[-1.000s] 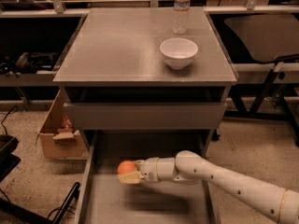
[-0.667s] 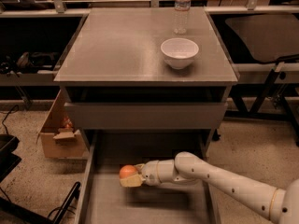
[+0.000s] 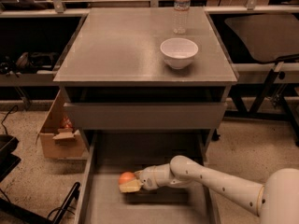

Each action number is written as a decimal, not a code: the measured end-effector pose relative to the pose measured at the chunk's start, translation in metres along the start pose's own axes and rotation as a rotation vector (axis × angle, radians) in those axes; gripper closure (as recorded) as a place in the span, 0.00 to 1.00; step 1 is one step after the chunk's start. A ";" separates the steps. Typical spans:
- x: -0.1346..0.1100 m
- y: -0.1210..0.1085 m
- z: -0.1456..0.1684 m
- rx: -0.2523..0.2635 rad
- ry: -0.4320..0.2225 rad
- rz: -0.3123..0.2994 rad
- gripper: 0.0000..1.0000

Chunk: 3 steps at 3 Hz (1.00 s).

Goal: Place orange into middle drawer

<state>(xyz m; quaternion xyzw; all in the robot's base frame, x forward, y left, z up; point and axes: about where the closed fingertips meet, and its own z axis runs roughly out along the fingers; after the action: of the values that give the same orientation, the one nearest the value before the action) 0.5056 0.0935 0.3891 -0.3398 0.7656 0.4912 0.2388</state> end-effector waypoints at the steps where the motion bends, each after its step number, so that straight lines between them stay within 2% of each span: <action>1: 0.001 0.000 0.001 -0.001 0.001 0.002 0.82; 3: 0.001 0.000 0.001 -0.001 0.001 0.002 0.36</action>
Offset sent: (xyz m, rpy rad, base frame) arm -0.0005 0.0005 -0.0014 -0.0003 0.0025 0.0006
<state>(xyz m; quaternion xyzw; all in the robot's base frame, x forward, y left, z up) 0.5051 0.0940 0.3877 -0.3395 0.7659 0.4916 0.2376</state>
